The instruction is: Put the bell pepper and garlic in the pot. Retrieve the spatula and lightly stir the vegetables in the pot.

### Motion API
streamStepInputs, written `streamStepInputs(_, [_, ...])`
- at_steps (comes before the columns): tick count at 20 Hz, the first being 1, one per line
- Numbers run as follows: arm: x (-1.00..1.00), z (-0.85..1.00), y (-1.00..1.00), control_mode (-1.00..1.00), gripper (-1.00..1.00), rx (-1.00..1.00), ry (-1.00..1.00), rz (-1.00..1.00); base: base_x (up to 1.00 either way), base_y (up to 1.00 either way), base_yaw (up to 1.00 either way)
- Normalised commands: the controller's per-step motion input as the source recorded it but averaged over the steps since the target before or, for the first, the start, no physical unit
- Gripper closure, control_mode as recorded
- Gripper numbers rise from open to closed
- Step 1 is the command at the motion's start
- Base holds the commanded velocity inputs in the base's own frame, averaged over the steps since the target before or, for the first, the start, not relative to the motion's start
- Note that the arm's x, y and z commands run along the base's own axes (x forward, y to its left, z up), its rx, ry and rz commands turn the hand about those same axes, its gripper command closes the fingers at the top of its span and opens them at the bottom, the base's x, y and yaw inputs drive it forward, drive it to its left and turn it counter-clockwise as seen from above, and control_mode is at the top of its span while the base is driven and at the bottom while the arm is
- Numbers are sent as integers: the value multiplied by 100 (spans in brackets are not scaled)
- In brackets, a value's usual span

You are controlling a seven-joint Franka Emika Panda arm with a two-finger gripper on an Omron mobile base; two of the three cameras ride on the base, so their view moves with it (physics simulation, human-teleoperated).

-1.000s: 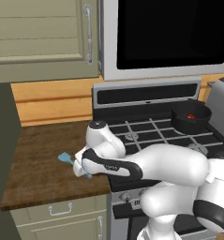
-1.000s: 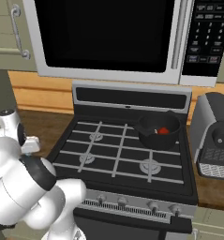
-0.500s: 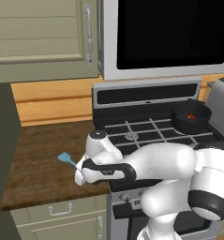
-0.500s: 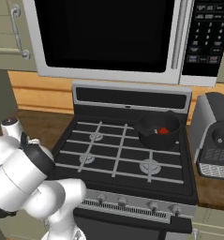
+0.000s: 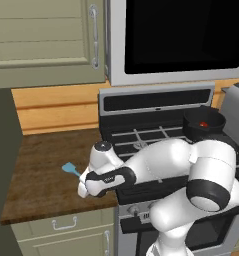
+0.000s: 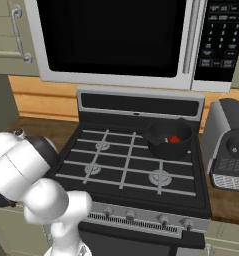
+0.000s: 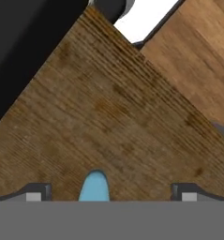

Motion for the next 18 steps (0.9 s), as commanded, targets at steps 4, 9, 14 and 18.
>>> streamStepInputs(4, [33,-18,11,-100,-100,0,1,0,0,0,0])
streamStepInputs(9, [23,-34,0,-100,-100,0,1,0,0,0,0])
streamStepInputs(14, [6,-40,0,-100,100,0,1,0,0,0,0])
streamStepInputs(18, [0,-25,-3,-100,100,0,0,0,0,0,0])
